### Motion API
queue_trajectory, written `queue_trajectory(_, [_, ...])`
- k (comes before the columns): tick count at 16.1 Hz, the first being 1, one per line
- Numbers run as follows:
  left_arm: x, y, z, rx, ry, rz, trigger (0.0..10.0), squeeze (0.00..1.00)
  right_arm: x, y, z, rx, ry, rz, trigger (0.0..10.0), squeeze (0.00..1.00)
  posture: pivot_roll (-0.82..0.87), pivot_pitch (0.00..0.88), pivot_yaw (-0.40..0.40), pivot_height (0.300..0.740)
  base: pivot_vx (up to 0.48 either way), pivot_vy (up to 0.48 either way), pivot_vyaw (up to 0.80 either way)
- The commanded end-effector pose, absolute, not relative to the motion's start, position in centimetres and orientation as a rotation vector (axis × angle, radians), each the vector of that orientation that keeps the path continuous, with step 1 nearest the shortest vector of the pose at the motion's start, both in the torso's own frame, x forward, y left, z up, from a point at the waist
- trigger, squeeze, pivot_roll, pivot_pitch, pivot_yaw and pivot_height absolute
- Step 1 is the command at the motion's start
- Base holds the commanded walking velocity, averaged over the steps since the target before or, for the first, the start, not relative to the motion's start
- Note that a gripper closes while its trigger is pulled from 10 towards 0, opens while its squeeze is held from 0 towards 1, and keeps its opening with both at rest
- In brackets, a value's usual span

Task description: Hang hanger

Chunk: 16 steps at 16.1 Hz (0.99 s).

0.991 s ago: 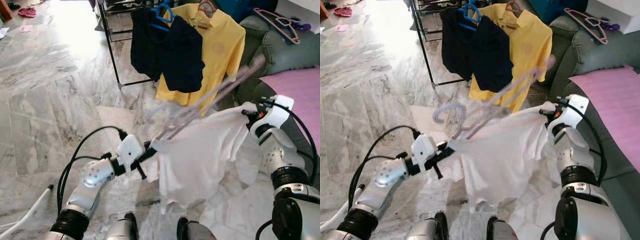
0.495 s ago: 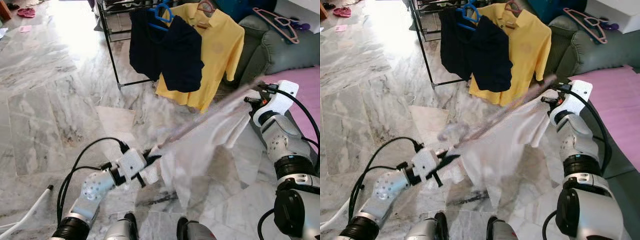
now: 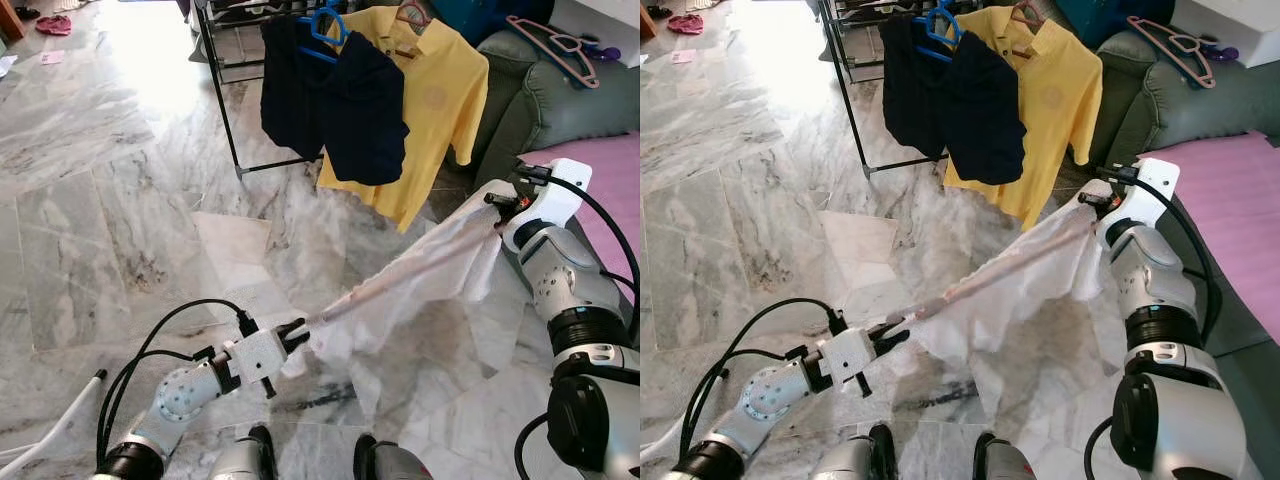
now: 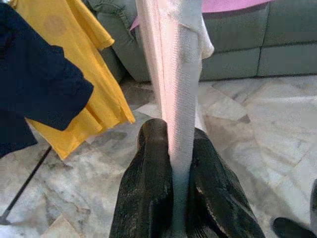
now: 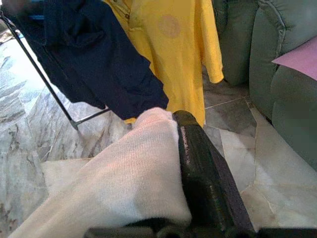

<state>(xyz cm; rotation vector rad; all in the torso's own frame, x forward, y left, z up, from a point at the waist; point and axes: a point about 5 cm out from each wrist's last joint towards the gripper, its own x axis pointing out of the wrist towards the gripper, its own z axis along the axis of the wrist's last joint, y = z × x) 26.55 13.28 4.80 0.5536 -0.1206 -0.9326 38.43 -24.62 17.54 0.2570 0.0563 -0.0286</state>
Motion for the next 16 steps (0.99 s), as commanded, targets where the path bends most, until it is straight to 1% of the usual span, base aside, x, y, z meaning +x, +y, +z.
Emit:
queue_trajectory(1, [26.0, 13.7, 4.0, 0.592, -0.086, -0.963, 0.0, 0.00, 38.6, -25.1, 18.8, 0.247, 0.019, -0.037, 0.0, 0.00, -0.07, 0.218, -0.022, 0.740, 0.000, 0.000, 0.00])
queue_trajectory(3, [25.8, 13.8, 3.4, 0.625, -0.055, -0.976, 0.0, 0.00, 38.6, -24.8, 19.1, 0.246, 0.014, -0.023, 0.0, 0.00, -0.07, 0.218, -0.021, 0.740, 0.000, 0.000, 0.00])
queue_trajectory(5, [25.9, 13.9, 2.9, 0.697, -0.035, -0.991, 0.0, 0.00, 38.7, -24.5, 19.4, 0.243, 0.009, -0.006, 0.0, 0.00, -0.07, 0.218, -0.020, 0.740, 0.000, 0.000, 0.00])
queue_trajectory(8, [26.7, 14.7, 2.7, 0.714, 0.012, -0.895, 0.0, 0.00, 38.7, -24.0, 19.8, 0.227, -0.001, 0.026, 0.0, 0.00, -0.07, 0.219, -0.016, 0.740, 0.000, 0.000, 0.00])
queue_trajectory(10, [28.6, 15.9, 3.7, 0.614, 0.019, -0.692, 0.0, 0.00, 38.4, -23.6, 19.6, 0.185, 0.006, 0.054, 0.0, 0.00, -0.08, 0.221, -0.017, 0.740, 0.000, 0.000, 0.00])
queue_trajectory(11, [29.1, 16.4, 4.1, 0.588, 0.012, -0.632, 0.0, 0.00, 38.2, -23.7, 19.4, 0.183, 0.011, 0.056, 0.0, 0.00, -0.08, 0.221, -0.017, 0.740, 0.000, 0.000, 0.00])
queue_trajectory(13, [29.5, 17.0, 4.2, 0.547, 0.038, -0.570, 0.0, 0.00, 38.1, -23.9, 19.1, 0.179, 0.019, 0.049, 0.0, 0.00, -0.08, 0.221, -0.016, 0.740, 0.000, 0.000, 0.00])
queue_trajectory(16, [29.6, 17.3, 4.1, 0.570, 0.047, -0.571, 0.0, 0.00, 38.0, -23.9, 19.1, 0.180, 0.021, 0.046, 0.0, 0.00, -0.08, 0.219, -0.011, 0.740, 0.000, 0.000, 0.00])
